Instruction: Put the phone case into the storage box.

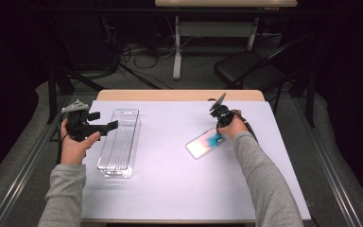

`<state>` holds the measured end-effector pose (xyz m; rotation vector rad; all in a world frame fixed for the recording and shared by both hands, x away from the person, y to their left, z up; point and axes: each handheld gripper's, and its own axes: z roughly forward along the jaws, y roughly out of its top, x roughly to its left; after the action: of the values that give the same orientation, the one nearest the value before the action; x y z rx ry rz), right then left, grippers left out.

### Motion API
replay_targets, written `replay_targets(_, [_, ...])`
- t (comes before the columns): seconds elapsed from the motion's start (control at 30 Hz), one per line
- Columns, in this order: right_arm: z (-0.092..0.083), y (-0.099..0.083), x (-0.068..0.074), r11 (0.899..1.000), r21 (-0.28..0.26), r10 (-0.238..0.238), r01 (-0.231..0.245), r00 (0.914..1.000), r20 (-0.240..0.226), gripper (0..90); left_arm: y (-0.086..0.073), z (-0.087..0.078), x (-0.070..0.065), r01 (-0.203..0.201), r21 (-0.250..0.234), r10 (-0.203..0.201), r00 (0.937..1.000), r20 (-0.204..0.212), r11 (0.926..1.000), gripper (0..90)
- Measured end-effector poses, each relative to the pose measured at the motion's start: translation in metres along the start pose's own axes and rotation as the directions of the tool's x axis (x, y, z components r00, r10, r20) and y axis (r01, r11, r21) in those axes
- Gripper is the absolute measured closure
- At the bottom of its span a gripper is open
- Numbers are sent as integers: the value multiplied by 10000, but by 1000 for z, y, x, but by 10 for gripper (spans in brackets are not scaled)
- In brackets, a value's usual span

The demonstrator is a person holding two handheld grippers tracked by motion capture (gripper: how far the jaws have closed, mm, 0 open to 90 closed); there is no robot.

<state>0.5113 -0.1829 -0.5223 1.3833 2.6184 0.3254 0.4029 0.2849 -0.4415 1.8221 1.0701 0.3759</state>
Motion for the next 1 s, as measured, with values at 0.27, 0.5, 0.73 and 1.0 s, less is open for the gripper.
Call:
replay_targets(0.27, [0, 0, 0, 9999, -4, 169, -169, 9998, -113, 881, 0, 0, 0, -19, 28, 19, 10000, -22, 10000, 54])
replay_targets(0.5, [-1, -1, 0, 9998, -77, 156, -157, 9997, -196, 881, 0, 0, 0, 1, 56, -1, 10000, 6, 10000, 54])
replay_targets(0.73, [-2, -1, 1, 9995, -102, 284, -287, 9993, -247, 881, 0, 0, 0, -19, 43, 19, 10000, -12, 10000, 57])
replay_targets(1.0, [-3, 0, 1, 9998, -85, 153, -156, 9993, -337, 881, 0, 0, 0, -24, 37, 24, 10000, -10, 10000, 57])
